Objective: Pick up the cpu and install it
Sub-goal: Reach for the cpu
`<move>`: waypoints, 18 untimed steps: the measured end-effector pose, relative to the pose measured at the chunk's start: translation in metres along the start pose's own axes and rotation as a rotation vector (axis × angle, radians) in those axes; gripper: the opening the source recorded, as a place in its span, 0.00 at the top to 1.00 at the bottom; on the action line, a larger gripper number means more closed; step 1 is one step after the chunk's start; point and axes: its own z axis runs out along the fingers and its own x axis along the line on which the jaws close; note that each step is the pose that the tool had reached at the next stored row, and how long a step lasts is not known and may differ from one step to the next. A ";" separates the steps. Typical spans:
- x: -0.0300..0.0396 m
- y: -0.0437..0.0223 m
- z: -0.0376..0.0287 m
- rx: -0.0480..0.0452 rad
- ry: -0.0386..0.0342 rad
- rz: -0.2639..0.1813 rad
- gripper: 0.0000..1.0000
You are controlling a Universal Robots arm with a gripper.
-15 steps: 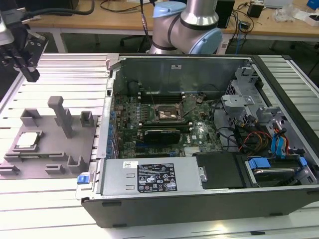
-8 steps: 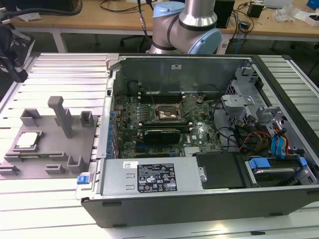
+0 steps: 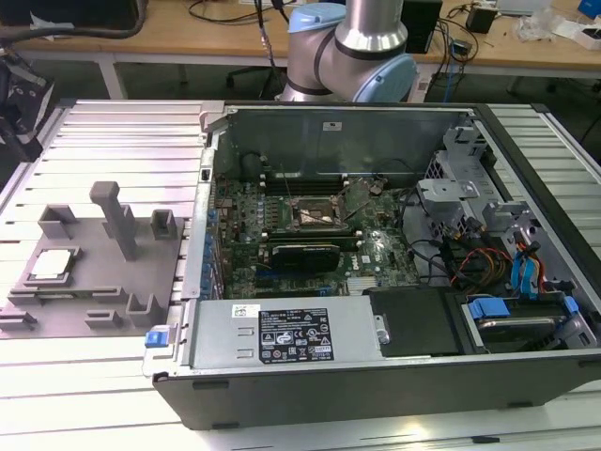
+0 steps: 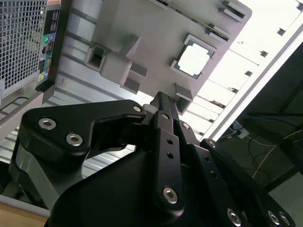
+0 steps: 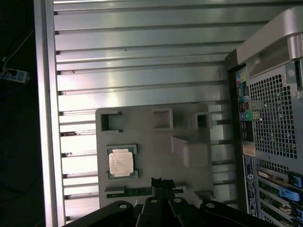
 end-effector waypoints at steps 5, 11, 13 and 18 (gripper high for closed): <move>0.0036 -0.0008 0.0142 0.0000 0.0000 0.000 0.89; 0.0123 -0.0022 0.0305 0.0001 0.0001 0.000 0.89; 0.0169 -0.0027 0.0346 0.0000 0.0001 0.000 0.89; 0.0269 -0.0041 0.0472 0.0000 0.0000 0.000 0.89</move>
